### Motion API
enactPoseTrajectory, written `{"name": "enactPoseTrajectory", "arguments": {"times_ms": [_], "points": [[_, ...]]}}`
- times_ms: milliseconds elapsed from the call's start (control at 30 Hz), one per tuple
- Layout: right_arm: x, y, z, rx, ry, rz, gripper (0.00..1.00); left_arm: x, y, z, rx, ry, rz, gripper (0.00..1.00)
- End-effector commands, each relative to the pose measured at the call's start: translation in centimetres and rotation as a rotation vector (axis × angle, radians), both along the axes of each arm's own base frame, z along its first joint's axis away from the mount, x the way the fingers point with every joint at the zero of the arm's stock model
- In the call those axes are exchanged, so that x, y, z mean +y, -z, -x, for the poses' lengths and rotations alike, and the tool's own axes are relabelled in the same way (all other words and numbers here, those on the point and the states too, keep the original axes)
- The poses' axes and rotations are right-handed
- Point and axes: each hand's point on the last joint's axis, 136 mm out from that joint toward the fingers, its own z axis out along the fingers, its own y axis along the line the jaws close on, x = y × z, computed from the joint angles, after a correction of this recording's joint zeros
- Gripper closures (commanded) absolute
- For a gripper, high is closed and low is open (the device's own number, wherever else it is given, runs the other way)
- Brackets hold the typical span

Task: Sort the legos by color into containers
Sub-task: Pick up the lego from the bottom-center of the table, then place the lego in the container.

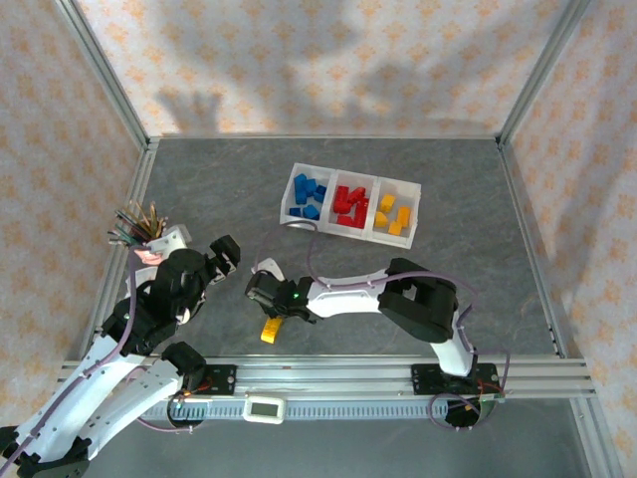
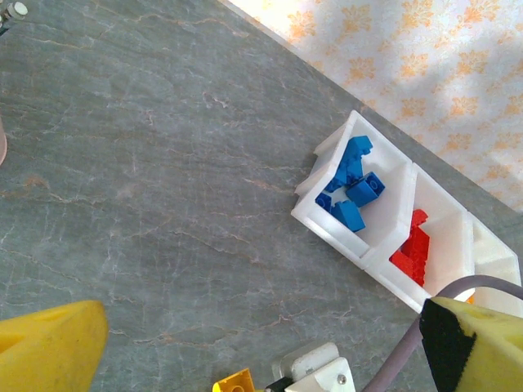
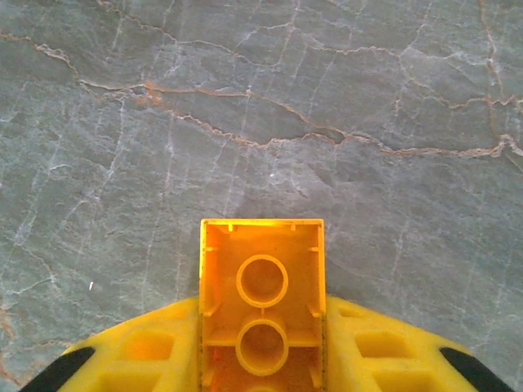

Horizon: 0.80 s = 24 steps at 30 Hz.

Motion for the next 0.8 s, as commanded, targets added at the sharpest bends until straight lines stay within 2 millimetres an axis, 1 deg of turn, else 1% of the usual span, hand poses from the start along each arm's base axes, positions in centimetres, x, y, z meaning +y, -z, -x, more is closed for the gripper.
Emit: {"name": "enactPoseTrajectory", "arguments": {"times_ms": [0,67,167,300,367,467,633,733,767], "points": [[-0.8,-2.6,-1.0,-0.016,0.027,-0.042,0.69,-0.7,-0.2,-0.6,-0.013,0.028,0.000,0.01],[-1.5,-3.8,-1.4,-0.022,0.046,-0.064,0.70,-1.2,-0.2,-0.9,-0.012,0.047,0.005,0.01],[-3.2,-5.7,-2.4,-0.035,0.089,-0.101,0.70,-2.1,-0.3,-1.5,-0.017,0.079,0.010,0.01],[-6.6,-8.4,-4.5,-0.068,0.176,-0.133,0.71,-3.5,-0.4,-2.6,-0.025,0.128,0.017,0.01],[-8.8,-9.2,-5.7,-0.081,0.230,-0.139,0.71,-4.2,-0.5,-3.1,-0.026,0.146,0.020,0.01],[-12.5,-10.4,-8.0,-0.096,0.330,-0.161,0.71,-5.3,-0.5,-4.0,-0.028,0.176,0.027,0.01],[-19.2,-12.6,-12.1,-0.150,0.504,-0.183,0.71,-7.3,-0.4,-5.4,-0.036,0.228,0.065,0.01],[-23.1,-13.1,-14.6,-0.172,0.605,-0.179,0.72,-8.4,0.0,-6.1,-0.034,0.255,0.081,0.01],[-24.0,-13.1,-15.3,-0.180,0.626,-0.175,0.71,-8.6,0.1,-6.3,-0.035,0.259,0.084,0.01]]}}
